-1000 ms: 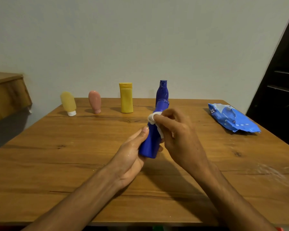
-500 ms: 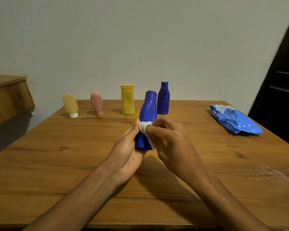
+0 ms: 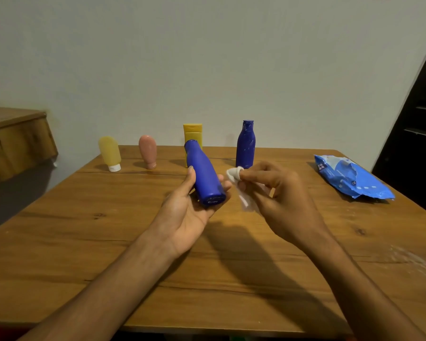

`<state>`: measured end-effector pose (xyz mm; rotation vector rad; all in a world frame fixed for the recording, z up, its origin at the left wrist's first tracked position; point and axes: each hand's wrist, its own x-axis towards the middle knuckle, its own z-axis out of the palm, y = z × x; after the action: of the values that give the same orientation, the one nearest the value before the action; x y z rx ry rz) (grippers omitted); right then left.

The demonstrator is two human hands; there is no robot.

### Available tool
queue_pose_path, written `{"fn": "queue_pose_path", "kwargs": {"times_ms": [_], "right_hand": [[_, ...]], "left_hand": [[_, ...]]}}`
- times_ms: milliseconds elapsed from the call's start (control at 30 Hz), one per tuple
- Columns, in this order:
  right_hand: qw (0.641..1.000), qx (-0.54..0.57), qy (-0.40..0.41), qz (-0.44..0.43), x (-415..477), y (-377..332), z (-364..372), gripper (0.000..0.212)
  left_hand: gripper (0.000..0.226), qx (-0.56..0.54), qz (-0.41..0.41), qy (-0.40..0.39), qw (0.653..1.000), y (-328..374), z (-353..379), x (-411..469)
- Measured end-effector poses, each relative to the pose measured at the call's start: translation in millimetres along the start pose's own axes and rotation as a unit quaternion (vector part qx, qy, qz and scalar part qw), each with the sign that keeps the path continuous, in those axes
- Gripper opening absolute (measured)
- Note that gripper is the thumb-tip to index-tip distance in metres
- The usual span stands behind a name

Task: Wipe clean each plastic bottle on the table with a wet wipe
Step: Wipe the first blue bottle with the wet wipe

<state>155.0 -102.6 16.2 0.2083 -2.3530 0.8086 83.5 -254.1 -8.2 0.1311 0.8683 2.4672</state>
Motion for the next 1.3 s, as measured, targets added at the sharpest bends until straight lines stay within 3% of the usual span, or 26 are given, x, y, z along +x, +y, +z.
{"fn": "queue_pose_path", "kwargs": {"times_ms": [200, 367, 700, 867, 1067, 1300], "right_hand": [[0.995, 0.038, 0.087, 0.026, -1, 1, 4, 0.027], [0.996, 0.030, 0.078, 0.020, -3, -2, 10, 0.028], [0.983, 0.008, 0.166, -0.078, -11, -12, 20, 0.028], [0.979, -0.006, 0.174, -0.106, -14, -16, 24, 0.029], [0.971, -0.043, 0.173, -0.160, -17, -16, 29, 0.026], [0.970, -0.009, 0.189, -0.151, -17, -15, 31, 0.023]], "left_hand": [[0.046, 0.058, 0.020, 0.023, 0.998, 0, 1, 1], [0.044, 0.020, 0.009, 0.039, 0.999, -1, 5, -1], [0.050, -0.012, 0.016, 0.031, 0.999, -1, 7, -1], [0.062, -0.014, 0.007, 0.006, 1.000, 1, 7, -4], [0.054, -0.026, -0.005, 0.001, 1.000, 0, 9, -8], [0.054, -0.038, -0.018, -0.003, 0.999, -1, 12, -11]]}}
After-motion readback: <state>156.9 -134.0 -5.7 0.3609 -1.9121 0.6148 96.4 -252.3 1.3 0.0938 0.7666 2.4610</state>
